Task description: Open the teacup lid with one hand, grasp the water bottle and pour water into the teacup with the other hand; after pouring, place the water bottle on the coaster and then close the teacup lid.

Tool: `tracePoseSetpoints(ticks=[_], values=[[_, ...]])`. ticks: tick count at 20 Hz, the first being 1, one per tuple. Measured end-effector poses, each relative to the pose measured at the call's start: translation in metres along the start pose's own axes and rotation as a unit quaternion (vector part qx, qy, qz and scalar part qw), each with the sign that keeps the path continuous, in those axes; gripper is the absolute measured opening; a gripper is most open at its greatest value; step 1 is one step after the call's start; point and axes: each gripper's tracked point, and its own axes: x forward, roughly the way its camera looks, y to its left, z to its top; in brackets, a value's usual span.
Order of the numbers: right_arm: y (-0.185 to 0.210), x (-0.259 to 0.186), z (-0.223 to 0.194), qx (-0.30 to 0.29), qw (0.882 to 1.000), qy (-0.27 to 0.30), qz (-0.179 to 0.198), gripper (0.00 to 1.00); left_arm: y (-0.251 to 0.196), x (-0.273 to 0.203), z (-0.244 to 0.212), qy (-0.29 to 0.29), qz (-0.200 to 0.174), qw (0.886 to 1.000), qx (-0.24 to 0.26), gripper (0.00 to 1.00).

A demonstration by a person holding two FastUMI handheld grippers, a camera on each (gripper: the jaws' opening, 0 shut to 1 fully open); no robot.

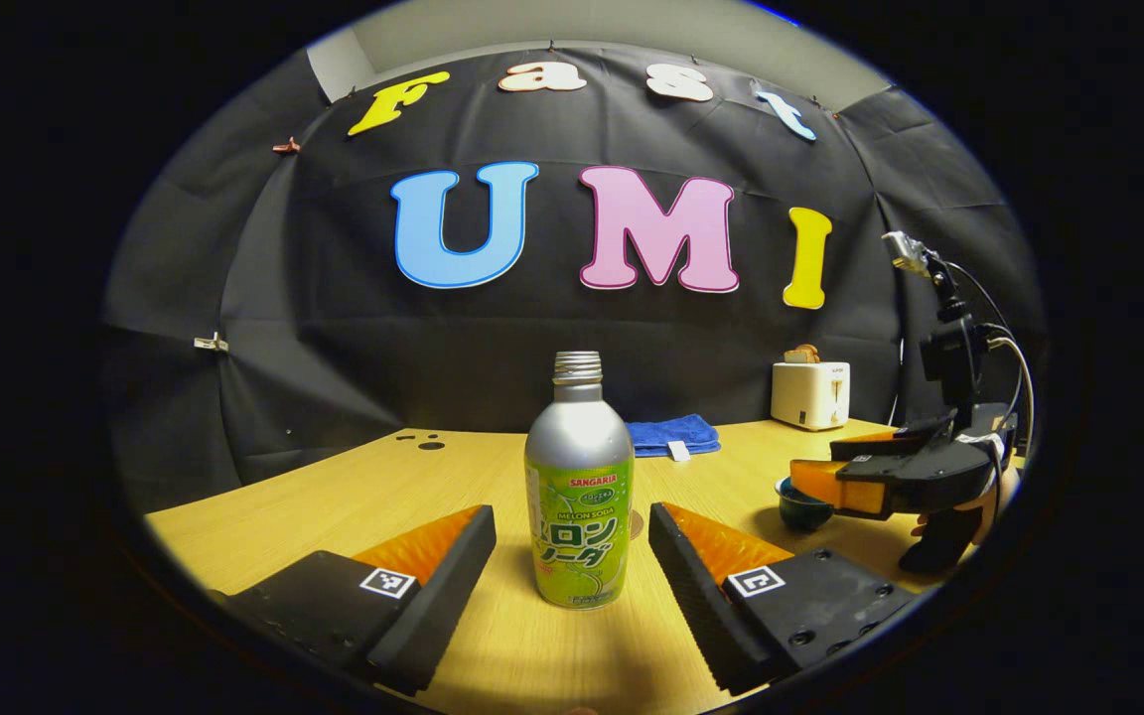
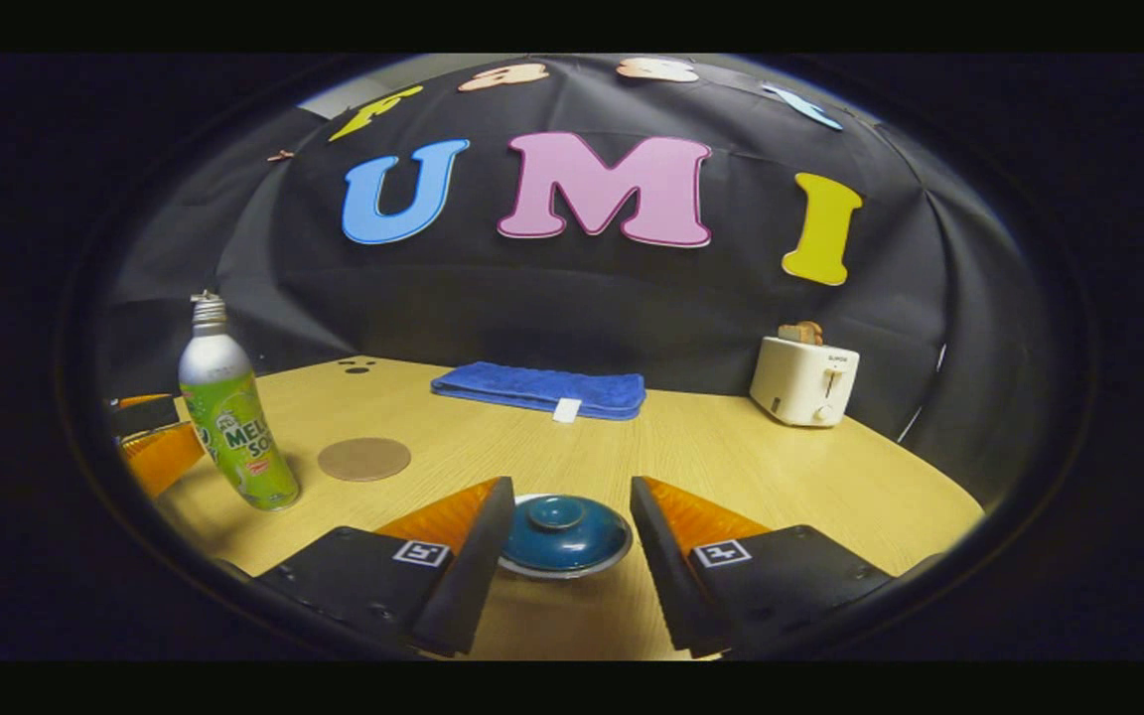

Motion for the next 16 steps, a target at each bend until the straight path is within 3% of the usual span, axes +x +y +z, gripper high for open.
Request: tracePoseSetpoints(ticks=[4, 6, 7, 10, 12, 16], values=[[0.005, 0.006, -0.004, -0.015, 1.000, 0.012, 0.013, 0.68, 0.000, 0.000, 0.000, 0.000, -0.001, 1.000, 0.000, 0.99], [0.009, 0.008, -0.003, -0.021, 0.999, 0.013, 0.021, 0.60, 0.000, 0.000, 0.000, 0.000, -0.001, 1.000, 0.000, 0.98], [0.011, 0.008, -0.004, -0.024, 0.999, 0.015, 0.024, 0.51, 0.000, 0.000, 0.000, 0.000, -0.001, 1.000, 0.000, 0.98], [0.014, 0.009, -0.004, -0.027, 0.999, 0.014, 0.027, 0.41, 0.000, 0.000, 0.000, 0.000, -0.001, 1.000, 0.000, 0.98], [0.013, 0.008, -0.003, -0.027, 0.999, 0.013, 0.029, 0.29, 0.000, 0.000, 0.000, 0.000, -0.001, 1.000, 0.000, 0.98], [0.015, 0.007, -0.002, -0.026, 0.999, 0.011, 0.036, 0.29, 0.000, 0.000, 0.000, 0.000, 0.000, 1.000, 0.000, 0.98]])
